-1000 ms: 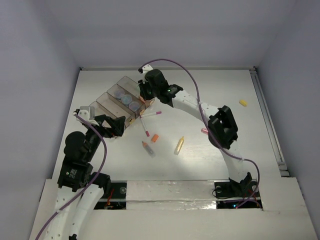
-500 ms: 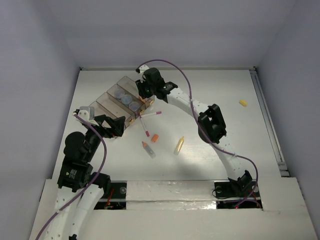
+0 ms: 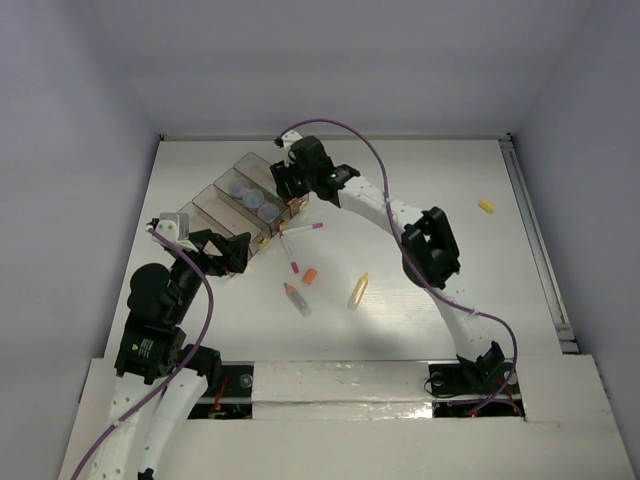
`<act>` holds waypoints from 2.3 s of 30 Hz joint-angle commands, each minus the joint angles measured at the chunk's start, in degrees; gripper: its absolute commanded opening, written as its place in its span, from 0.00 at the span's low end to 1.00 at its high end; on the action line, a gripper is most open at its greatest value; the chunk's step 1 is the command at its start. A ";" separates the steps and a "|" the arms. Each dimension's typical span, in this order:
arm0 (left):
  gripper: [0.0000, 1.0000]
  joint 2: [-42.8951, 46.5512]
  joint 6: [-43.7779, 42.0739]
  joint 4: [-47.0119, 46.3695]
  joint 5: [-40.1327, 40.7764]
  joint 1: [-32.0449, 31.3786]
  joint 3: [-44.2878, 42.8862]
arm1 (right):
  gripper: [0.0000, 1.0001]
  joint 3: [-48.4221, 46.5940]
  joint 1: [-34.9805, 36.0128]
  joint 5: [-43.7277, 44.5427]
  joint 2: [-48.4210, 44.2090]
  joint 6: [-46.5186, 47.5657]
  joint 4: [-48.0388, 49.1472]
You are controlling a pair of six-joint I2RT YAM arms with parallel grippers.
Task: Sort the stationery into containers
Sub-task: Place the stationery in the storage box, then pick up the stationery from the center of the board.
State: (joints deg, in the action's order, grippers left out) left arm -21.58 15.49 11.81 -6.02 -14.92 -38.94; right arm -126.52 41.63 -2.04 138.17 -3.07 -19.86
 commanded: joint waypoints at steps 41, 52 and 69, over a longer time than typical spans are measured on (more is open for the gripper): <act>0.99 0.32 -0.46 -3.02 -1.89 -0.38 0.44 | 0.72 74.58 6.80 18.37 -62.23 -27.88 -11.24; 0.99 0.14 -0.54 -3.02 -2.15 -0.38 0.36 | 0.74 66.87 -8.49 24.86 -56.03 -16.98 -18.53; 0.99 -0.13 -0.90 -2.15 0.83 -7.31 -0.17 | 0.81 63.41 -24.92 0.66 -42.89 6.76 -17.06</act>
State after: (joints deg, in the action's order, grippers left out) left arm -21.67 15.40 11.84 -6.13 -20.62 -38.92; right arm -63.11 18.59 7.42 96.99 -1.08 -39.27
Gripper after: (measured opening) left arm 0.989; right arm 0.805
